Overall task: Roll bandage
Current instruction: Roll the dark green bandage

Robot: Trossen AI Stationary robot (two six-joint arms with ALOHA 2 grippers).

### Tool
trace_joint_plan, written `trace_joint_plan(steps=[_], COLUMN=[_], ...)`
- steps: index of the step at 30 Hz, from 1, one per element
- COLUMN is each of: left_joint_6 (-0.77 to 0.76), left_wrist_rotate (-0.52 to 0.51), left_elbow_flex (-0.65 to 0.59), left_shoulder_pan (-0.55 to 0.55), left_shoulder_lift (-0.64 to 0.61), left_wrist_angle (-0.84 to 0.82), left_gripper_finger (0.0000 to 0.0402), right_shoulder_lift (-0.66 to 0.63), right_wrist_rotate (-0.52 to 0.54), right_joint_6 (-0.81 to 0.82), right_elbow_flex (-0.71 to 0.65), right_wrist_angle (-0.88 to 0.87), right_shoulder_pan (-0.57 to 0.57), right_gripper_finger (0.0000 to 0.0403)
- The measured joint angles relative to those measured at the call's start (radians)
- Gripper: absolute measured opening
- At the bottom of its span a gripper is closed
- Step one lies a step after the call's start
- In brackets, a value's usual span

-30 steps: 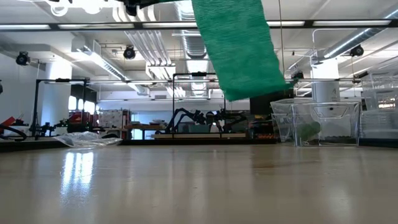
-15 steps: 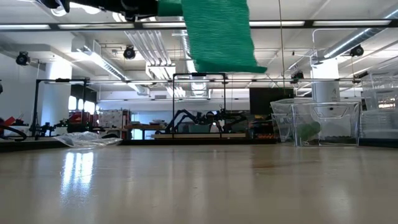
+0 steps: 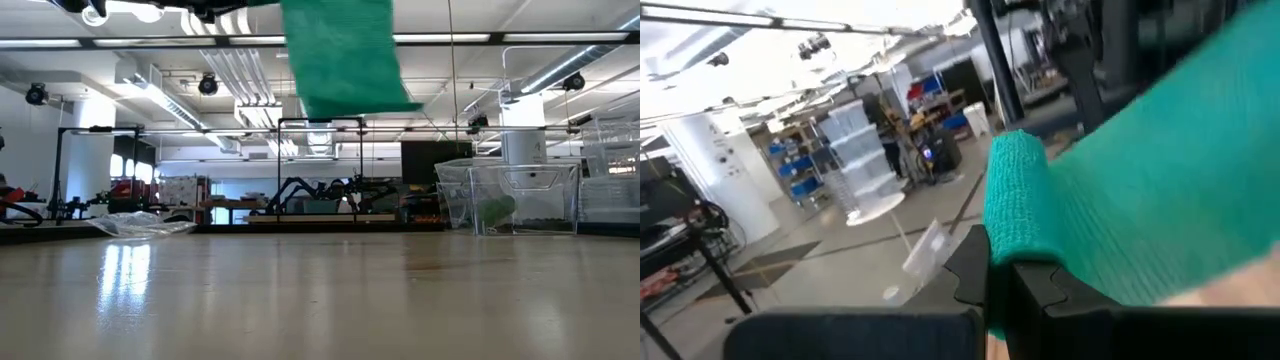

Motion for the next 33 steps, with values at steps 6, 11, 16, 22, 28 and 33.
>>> trace_joint_plan(steps=[6, 11, 16, 22, 28, 33], left_joint_6=[0.043, 0.015, -0.011, -0.032, -0.04, -0.043], left_wrist_rotate=[0.0, -0.001, 0.0, 0.0, 0.0, -0.039], left_elbow_flex=[-0.058, -0.093, -0.1, -0.095, -0.095, -0.094], left_shoulder_pan=[0.0, 0.0, -0.013, -0.036, -0.039, -0.039], left_shoulder_lift=[0.034, 0.056, 0.098, 0.159, 0.209, 0.222], left_wrist_angle=[0.004, 0.007, 0.01, 0.011, 0.012, 0.025], left_gripper_finger=[0.0, 0.0, 0.0, 0.0, 0.0, 0.0], right_shoulder_lift=[-0.005, -0.005, 0.011, 0.03, 0.029, 0.027], right_wrist_rotate=[0.024, 0.054, 0.054, 0.054, 0.054, 0.01], right_joint_6=[0.019, 0.075, 0.152, 0.233, 0.27, 0.306], right_elbow_flex=[0.024, 0.052, 0.063, 0.063, 0.063, 0.064], right_wrist_angle=[0.074, 0.077, 0.077, 0.098, 0.102, 0.104], right_shoulder_pan=[-0.027, -0.077, -0.138, -0.208, -0.243, -0.243], right_gripper_finger=[0.0002, 0.0002, 0.0002, 0.0002, 0.0002, 0.0002])
